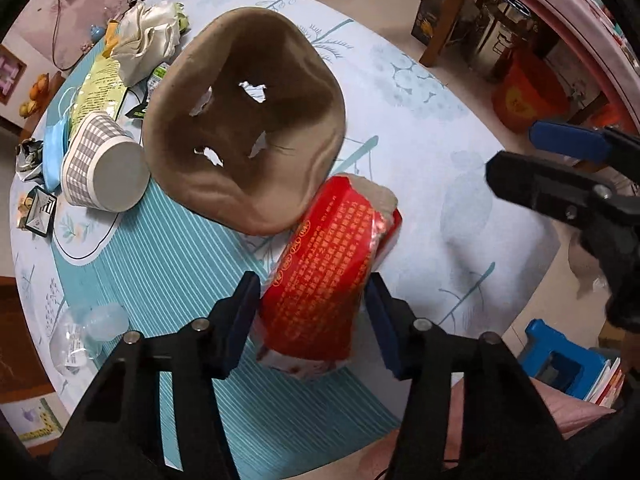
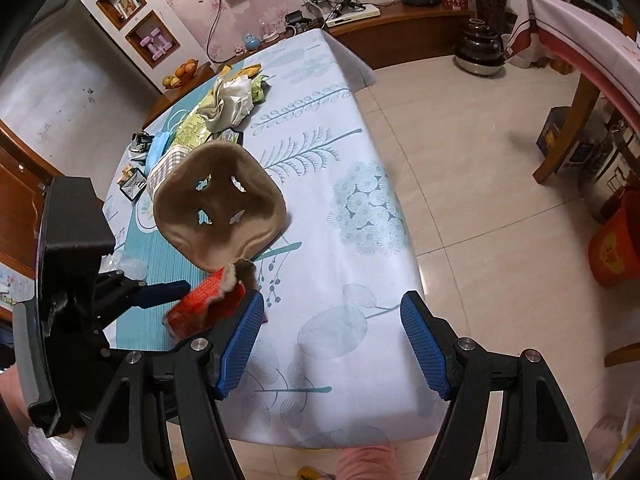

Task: Collect trash
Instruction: 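Grasp the red snack bag with the left tool while the right tool grasps the brown cup holder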

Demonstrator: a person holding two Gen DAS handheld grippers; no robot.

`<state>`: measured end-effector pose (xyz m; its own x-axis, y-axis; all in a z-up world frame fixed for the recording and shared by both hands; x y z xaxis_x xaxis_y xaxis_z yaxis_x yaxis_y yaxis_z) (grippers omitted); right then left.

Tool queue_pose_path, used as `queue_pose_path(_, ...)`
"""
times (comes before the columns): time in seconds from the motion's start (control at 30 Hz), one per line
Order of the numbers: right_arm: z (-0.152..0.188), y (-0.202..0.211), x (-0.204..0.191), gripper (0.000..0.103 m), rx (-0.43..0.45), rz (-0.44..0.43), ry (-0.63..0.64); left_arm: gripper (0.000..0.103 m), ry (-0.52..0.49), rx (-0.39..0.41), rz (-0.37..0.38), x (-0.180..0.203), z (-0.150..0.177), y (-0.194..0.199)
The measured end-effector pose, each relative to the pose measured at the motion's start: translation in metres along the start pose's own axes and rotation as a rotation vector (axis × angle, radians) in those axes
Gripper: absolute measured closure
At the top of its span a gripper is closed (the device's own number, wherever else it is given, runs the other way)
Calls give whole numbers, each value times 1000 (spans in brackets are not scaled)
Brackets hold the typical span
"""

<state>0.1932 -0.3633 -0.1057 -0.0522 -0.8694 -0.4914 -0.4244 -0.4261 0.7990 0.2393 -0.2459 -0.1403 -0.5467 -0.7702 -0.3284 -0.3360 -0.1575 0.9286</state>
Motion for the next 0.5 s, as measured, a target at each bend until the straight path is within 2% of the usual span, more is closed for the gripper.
queue_pose_path(0.03, -1, -3, -1, 31, -6, -7, 5, 60, 9, 3, -3, -1, 0, 0)
queue_pose_path(0.1, -2, -7, -3, 31, -12, -17, 16, 62, 36, 4, 5, -7, 0, -1)
queue_pose_path(0.3, -15, -19, -12, 31, -17, -54, 34, 71, 187, -12, 65, -29, 9, 0)
queue_pose_path(0.33, -18, -21, -15, 31, -18, -59, 42, 78, 218, -14, 75, -34, 12, 1)
queue_pose_path(0.5, -33, -35, -27, 31, -29, -74, 86, 80, 304, -46, 104, -53, 28, -2)
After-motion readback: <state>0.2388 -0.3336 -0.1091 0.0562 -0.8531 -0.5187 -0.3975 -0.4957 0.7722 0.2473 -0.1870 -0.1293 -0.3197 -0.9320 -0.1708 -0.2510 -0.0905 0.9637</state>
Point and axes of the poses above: each gripper's, at about its wrist camera, not at the fingertips, and y roughly against the way its jaws point, x to its right, z to its underside, the point moved 4 cm from there along -y, roughly the way its jaws point, and after that the axes turned 15 degrees about -z, right-handed, at the moved point
